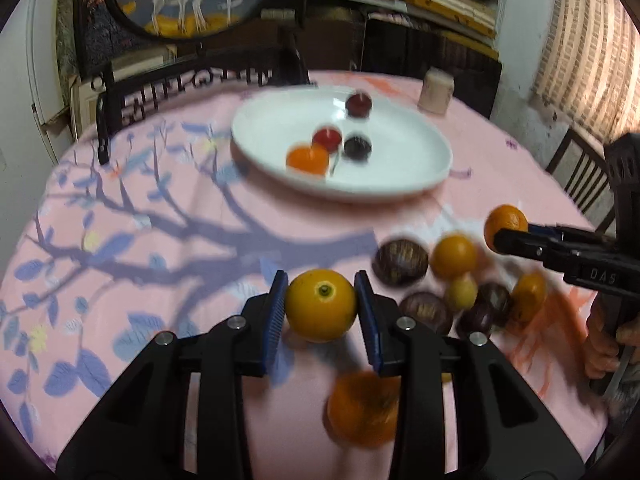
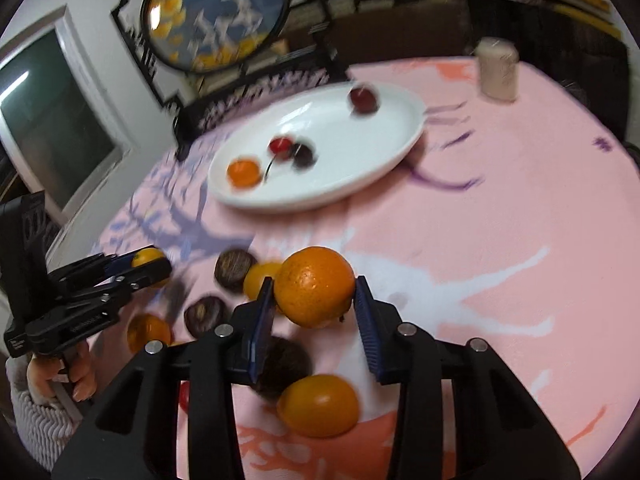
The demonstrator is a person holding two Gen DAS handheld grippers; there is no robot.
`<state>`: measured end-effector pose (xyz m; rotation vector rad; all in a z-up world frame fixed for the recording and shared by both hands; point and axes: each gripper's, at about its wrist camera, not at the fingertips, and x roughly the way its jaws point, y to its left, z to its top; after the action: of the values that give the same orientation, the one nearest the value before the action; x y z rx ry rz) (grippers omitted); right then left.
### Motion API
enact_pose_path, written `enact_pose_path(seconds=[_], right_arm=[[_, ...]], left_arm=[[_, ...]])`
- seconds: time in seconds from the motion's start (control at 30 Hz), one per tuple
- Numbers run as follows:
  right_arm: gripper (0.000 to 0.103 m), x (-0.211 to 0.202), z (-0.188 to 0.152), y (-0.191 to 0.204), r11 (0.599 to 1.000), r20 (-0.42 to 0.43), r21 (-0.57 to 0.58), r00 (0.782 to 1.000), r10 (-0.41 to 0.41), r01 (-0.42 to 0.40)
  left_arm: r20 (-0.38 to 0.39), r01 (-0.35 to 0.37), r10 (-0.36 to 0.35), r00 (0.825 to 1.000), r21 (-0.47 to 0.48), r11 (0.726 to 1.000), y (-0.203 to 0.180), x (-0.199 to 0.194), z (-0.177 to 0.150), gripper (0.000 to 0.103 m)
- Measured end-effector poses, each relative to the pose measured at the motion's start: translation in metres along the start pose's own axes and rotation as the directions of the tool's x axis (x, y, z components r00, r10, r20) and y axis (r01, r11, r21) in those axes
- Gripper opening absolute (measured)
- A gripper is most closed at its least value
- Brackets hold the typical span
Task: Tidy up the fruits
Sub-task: 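Grasp an orange with the right tool while the left tool grasps a yellow fruit, then place both fruits on the white plate and open both tools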
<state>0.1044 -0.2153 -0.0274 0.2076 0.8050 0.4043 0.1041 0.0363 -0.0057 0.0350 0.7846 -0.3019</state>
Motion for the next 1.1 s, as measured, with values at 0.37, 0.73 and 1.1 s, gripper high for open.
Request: enact_pose_path(seconds=[0.37, 0.73, 1.1], right_arm=[[0.04, 0.032, 0.079, -0.006, 0.999, 0.036, 0.033, 0.999, -0.033, 0.032], [0.066, 0.041, 0.088, -0.015, 0.999, 0.104, 0.04, 0.994, -0.023, 0.019], [0.073, 0.006, 0.05, -0.006, 0.998, 0.128, -0.015, 0.99, -0.059, 0.061]], left_arm=[[0.05, -0.007, 0.01, 0.999, -0.057, 0.998, -0.003, 0.044, 0.108, 0.035], [0.04, -0.02, 0.025, 0.999, -0.109, 0.994, 0.017, 0.073, 0.11, 0.071], [0.057, -0.057, 0.066, 0.996, -0.151, 0.987, 0.03, 0.03, 0.058, 0.087]])
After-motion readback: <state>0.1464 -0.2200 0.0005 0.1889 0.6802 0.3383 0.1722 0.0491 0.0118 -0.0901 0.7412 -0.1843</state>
